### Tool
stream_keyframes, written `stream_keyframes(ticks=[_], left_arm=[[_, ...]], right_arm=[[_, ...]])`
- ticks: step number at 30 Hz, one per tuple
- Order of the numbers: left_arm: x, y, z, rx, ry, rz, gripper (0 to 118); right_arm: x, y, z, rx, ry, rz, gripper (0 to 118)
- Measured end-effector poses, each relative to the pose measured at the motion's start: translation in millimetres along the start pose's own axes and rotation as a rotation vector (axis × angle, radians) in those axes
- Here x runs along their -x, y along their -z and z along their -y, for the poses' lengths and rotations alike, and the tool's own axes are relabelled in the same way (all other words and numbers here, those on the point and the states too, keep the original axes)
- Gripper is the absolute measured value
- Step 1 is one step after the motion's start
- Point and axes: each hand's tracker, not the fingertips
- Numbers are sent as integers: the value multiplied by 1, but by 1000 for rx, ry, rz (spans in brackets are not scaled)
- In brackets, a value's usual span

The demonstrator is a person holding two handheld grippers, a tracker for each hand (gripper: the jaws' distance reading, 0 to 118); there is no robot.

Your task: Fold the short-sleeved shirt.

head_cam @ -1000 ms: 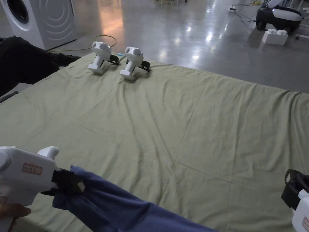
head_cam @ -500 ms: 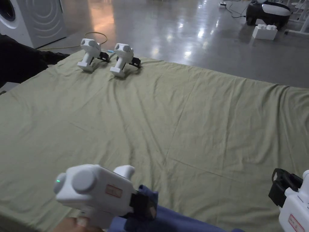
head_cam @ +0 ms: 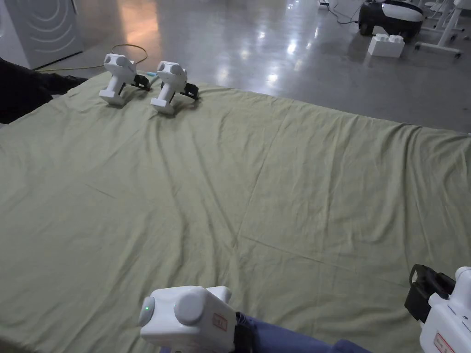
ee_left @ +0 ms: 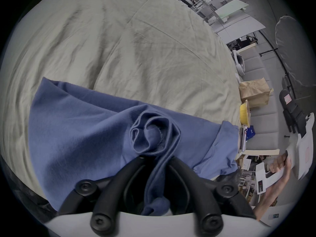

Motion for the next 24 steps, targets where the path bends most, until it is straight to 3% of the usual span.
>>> stream_keyframes(ticks=[2, 3, 10, 13, 15, 16, 20, 24], left_arm=[[1, -14, 0, -3, -11, 39, 63], [0, -23, 0, -14, -6, 45, 67], [13, -75, 1, -134, -11, 93, 67], [16, -65, 2, -153, -1, 0, 62], [14, -51, 3, -126, 8, 8, 32], [11, -40, 3, -103, 16, 11, 24], [-10, -1, 14, -4, 114, -98, 24], [-34, 10, 28, -14, 178, -56, 21]], right_arm=[[-1, 0, 0, 2, 2, 0, 6], [-1, -1, 0, 2, 3, -1, 6], [-3, -2, 5, 15, 12, -11, 6], [-4, -1, 8, 23, 22, -14, 6], [-5, -1, 11, 29, 28, -16, 6], [-6, -1, 12, 31, 31, -16, 6], [-10, -2, 15, 39, 42, -10, 6], [-14, -3, 17, 48, 45, -1, 6]])
